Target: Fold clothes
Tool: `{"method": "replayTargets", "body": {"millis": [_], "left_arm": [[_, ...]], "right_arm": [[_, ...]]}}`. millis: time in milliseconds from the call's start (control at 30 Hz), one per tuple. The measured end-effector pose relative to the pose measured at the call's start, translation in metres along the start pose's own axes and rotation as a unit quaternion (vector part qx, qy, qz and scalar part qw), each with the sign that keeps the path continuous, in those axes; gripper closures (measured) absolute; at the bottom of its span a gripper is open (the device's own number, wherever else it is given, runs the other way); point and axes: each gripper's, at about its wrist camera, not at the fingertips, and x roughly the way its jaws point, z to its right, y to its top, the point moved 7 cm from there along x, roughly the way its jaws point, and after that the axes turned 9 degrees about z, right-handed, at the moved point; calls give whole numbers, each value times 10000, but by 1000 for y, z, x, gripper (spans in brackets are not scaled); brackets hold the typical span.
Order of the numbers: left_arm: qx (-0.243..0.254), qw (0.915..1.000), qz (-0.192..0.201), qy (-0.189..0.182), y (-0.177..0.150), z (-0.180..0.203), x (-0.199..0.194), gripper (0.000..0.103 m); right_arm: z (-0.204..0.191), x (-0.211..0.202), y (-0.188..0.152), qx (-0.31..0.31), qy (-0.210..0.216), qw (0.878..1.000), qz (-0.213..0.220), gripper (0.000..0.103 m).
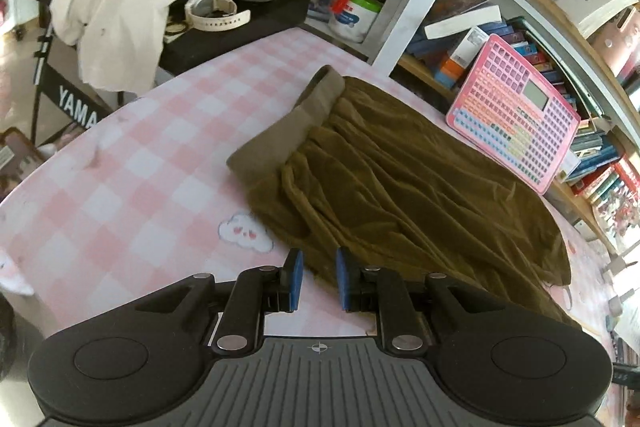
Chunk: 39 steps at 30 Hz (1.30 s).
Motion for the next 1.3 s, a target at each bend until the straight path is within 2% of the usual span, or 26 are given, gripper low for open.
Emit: {"method": "replayTargets", "body": {"millis": [67,167,267,333,400,467,533,567,600,667,700,800,867,933,1000,1067,1133,1167,1300], "left_arm": [[-101,9999,102,41,1,0,-7,85],[-235,9994,254,51,4,3,-12,85],[-165,9996,236,-1,3,11,-11,85],[-119,9997,225,-36,2,15,-10,84],[-73,9997,213,-70,1,20,-9,85],[-27,9997,202,-105,0,25,-7,85],[19,9997,190,-139,-1,30,-6,85],[42,9997,185,-157,-2,33,-6,85],[65,9997,179,-174,-2,35,-5,84],[117,9996,158,-184,-3,38,-4,84],[138,9996,147,-187,-3,39,-3,84],[161,9996,118,-200,-6,41,0,84],[163,9996,73,-216,-9,43,2,84],[161,9996,30,-218,-11,43,3,84],[149,9997,14,-194,-13,41,1,84],[117,9998,31,-161,-14,37,-2,84],[68,9999,48,-88,-14,30,-4,84],[41,10000,59,-49,-13,26,-6,84],[-75,9999,92,82,-12,12,-10,84]], "right_arm": [[0,-5,5,-257,40,9995,156,100],[1,-41,40,-617,-159,9919,1102,100],[-13,-105,71,-1002,-17,9695,2237,100],[-24,-137,67,-1358,250,9581,2510,100],[-22,-142,41,-1536,401,9621,2217,100],[-3,-114,-2,-1390,351,9809,1315,100],[20,-84,-43,-1094,-122,9924,546,99],[31,-79,-56,-933,-393,9942,365,94],[41,-74,-68,-771,-662,9946,198,86],[51,-82,-76,-363,-764,9960,275,70],[50,-87,-76,-181,-682,9968,377,69],[44,-95,-71,198,-568,9960,659,69],[35,-96,-67,377,-588,9950,720,70],[30,-93,-65,859,-503,9930,642,70],[30,-85,-67,1693,-226,9838,540,71],[34,-77,-70,2599,14,9647,419,71],[37,-69,-74,3487,251,9365,292,70],[39,-65,-76,3948,352,9178,237,69],[39,-63,-74,5163,630,8537,260,54]]}}
